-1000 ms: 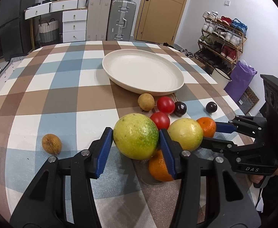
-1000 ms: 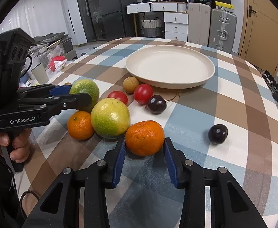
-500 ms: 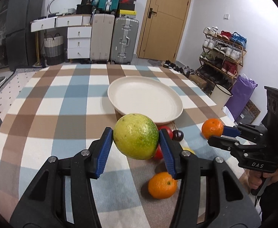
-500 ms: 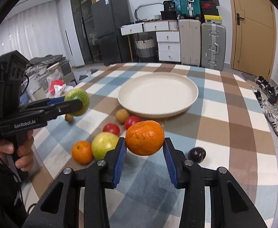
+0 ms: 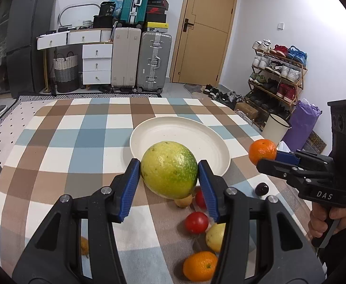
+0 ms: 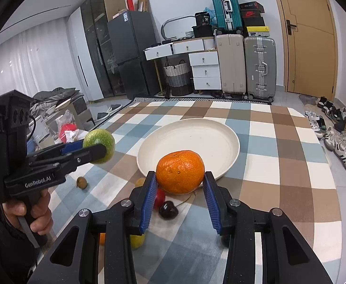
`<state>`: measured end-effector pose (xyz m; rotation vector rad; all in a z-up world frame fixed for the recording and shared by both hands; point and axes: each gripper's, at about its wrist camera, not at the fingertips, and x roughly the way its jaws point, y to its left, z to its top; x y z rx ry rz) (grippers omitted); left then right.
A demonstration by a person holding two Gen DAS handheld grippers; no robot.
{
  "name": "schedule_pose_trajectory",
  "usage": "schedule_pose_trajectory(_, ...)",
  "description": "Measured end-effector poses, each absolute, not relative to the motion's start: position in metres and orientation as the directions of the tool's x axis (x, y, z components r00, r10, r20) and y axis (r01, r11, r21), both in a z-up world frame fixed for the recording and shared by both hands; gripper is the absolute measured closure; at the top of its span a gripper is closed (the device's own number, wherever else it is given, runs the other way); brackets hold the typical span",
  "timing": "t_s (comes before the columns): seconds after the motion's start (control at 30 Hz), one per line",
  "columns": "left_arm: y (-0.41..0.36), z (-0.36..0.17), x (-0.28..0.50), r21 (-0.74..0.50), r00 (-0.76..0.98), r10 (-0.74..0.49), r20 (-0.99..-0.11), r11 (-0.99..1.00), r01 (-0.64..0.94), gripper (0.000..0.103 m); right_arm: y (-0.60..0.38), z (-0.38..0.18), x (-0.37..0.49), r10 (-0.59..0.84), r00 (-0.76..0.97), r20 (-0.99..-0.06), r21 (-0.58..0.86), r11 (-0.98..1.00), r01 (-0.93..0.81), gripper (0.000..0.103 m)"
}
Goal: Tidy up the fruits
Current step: 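Carry the pomelo and orange onto the white plate and release both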
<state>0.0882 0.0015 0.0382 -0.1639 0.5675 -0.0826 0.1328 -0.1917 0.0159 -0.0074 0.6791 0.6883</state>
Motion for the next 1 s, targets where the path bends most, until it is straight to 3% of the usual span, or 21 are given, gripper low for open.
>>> schedule_pose_trajectory(0.47,-0.001,0.023,0.149,-0.138,0.827,-0.088,-0.555,0.99,0.013,0.056,-0.174,0.007,0.179,0.594,0.543,-0.594,0.229,0.772,-0.593,0.063)
schedule_pose_trajectory(1.0,-0.013,-0.011,0.196,-0.1,0.782,-0.08,-0.619,0.995,0.023,0.056,-0.155,-0.033,0.221,0.533,0.468,-0.705,0.227,0.794,-0.564,0.063)
